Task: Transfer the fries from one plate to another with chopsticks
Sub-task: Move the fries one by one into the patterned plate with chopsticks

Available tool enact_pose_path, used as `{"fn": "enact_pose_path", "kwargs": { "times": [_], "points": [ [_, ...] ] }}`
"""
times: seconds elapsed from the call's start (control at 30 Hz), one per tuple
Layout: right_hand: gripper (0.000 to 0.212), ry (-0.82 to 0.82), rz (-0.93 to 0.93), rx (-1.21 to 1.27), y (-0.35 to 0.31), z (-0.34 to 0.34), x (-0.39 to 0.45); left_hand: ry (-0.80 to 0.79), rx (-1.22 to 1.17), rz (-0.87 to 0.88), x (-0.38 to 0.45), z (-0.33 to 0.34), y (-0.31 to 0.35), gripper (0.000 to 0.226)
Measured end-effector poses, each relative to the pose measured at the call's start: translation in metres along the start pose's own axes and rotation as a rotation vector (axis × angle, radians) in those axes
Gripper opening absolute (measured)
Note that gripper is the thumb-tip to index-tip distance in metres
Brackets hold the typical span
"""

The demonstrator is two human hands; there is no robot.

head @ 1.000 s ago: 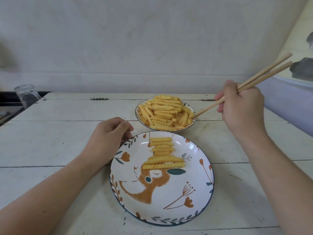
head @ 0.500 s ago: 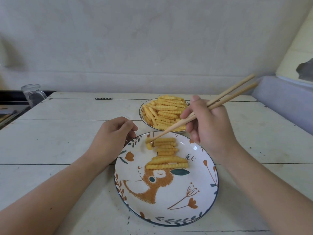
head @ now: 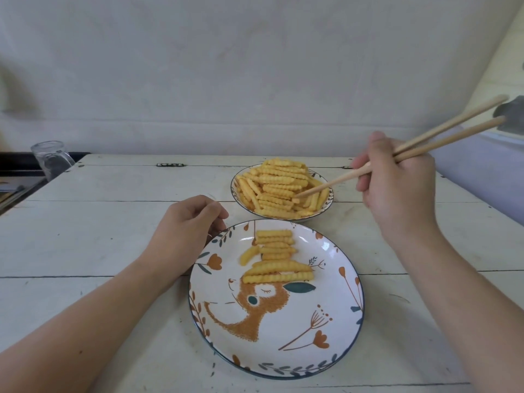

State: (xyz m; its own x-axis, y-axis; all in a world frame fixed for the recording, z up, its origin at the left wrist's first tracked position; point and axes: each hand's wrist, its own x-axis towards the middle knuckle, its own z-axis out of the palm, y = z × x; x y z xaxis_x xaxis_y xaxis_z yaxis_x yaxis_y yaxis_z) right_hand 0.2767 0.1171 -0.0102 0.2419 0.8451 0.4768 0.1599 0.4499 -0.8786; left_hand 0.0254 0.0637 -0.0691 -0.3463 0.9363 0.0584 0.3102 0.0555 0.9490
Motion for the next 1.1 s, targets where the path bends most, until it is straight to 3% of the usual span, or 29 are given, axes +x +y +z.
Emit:
{"fn": "enact_pose_path", "kwargs": {
  "times": [0.07, 0.27, 0.57, 0.73, 0.9, 0.97, 1.1],
  "points": [
    [0.047, 0.054, -0.068, -0.115, 0.008, -0.007, 0.008, 0.0, 0.005, -0.008, 0.0, 0.0, 0.001, 0.029],
    [0.051, 0.061, -0.043, -0.199, 0.018, -0.009, 0.014, 0.005, 0.02, -0.004, 0.0, 0.0, 0.002, 0.03],
    [0.046, -0.015, -0.121, -0.313, 0.027, 0.003, 0.004, 0.002, 0.005, -0.008, -0.001, 0.0, 0.002, 0.03],
    [0.048, 0.007, -0.078, -0.292, 0.025, 0.002, 0.007, 0.002, 0.014, 0.001, -0.001, 0.0, 0.002, 0.03],
    [0.045, 0.077, 0.034, -0.075, 0.008, -0.014, 0.021, 0.008, -0.012, 0.013, 0.0, 0.0, 0.001, 0.03],
    [0.044, -0.003, 0.091, 0.084, -0.004, -0.02, 0.023, 0.006, -0.013, 0.011, 0.0, 0.001, 0.001, 0.03],
    [0.053, -0.323, 0.15, 0.204, -0.015, -0.024, 0.015, 0.007, -0.014, 0.013, 0.0, 0.001, 0.001, 0.03]
  ]
}}
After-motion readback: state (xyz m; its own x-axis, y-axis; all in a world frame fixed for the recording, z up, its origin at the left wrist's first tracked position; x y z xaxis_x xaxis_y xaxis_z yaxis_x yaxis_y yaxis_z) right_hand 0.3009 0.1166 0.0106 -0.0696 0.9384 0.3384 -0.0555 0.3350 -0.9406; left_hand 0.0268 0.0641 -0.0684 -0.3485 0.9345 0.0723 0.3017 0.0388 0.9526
